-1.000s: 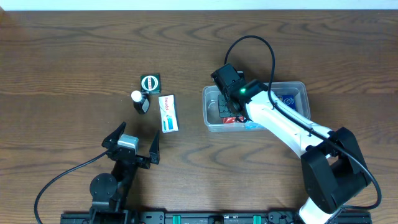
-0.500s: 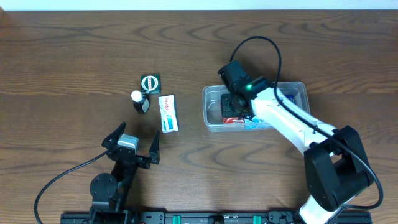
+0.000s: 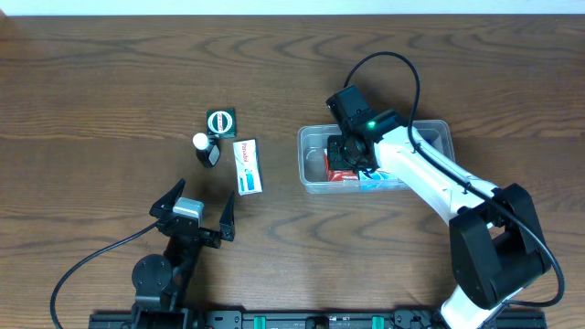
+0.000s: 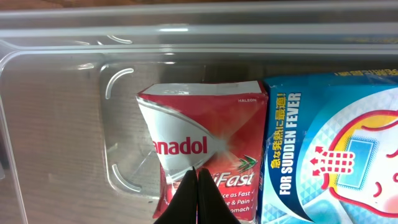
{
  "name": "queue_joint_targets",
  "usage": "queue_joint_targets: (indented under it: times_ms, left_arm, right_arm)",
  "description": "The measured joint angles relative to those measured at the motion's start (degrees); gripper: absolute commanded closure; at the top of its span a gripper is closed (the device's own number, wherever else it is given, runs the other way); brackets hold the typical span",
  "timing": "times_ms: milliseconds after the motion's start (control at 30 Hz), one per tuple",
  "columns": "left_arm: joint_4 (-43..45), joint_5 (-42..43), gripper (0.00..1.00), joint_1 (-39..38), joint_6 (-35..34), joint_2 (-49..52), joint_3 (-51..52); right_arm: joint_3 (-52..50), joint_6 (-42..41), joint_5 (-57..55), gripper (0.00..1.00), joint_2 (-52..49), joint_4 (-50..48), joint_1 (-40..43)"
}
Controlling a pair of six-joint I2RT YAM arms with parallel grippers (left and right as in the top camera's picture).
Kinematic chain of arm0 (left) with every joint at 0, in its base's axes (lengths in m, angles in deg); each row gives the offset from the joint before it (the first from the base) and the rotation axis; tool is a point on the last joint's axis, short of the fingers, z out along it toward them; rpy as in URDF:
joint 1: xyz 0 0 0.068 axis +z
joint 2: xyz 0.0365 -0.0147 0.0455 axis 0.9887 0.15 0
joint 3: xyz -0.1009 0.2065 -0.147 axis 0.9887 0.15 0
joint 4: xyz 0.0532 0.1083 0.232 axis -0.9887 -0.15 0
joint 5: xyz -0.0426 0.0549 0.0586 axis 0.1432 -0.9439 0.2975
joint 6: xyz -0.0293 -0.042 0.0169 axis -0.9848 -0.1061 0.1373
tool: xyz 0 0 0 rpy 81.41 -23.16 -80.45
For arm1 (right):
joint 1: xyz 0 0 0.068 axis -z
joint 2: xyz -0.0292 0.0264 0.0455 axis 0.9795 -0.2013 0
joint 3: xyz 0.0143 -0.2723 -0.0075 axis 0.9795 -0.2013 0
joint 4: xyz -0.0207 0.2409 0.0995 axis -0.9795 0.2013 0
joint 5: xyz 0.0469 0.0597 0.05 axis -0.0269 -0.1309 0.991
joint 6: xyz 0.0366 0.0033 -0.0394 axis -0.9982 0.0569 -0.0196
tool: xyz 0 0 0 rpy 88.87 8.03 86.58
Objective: Pack container
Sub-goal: 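Open the right gripper and adjust the red box in the container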
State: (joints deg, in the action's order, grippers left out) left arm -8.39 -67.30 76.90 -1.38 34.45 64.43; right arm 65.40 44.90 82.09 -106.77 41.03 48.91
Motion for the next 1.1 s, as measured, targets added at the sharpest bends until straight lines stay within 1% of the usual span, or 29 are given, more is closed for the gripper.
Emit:
queue_joint_targets:
  times_ms: [133,367,900,1100]
  left_arm:
    - [0.0,0.0,0.02,0.0,0.0,0.0,0.0]
    - [0.0,0.0,0.02,0.0,0.0,0.0,0.0]
    - [0.0,0.0,0.02,0.0,0.0,0.0,0.0]
    - [0.0,0.02,0.02,0.0,0.0,0.0,0.0]
  right_arm:
    - [0.0,0.0,0.09,0.99,-0.85,-0.24,0.02]
    - [0.83,0.0,0.68,0.99,-5.18,-0.87,0.0]
    - [1.11,0.42,1.09,0.99,-5.38,-0.87,0.04]
    - [5.09,2.97,1.49,0.99,-5.38,3.37,0.26]
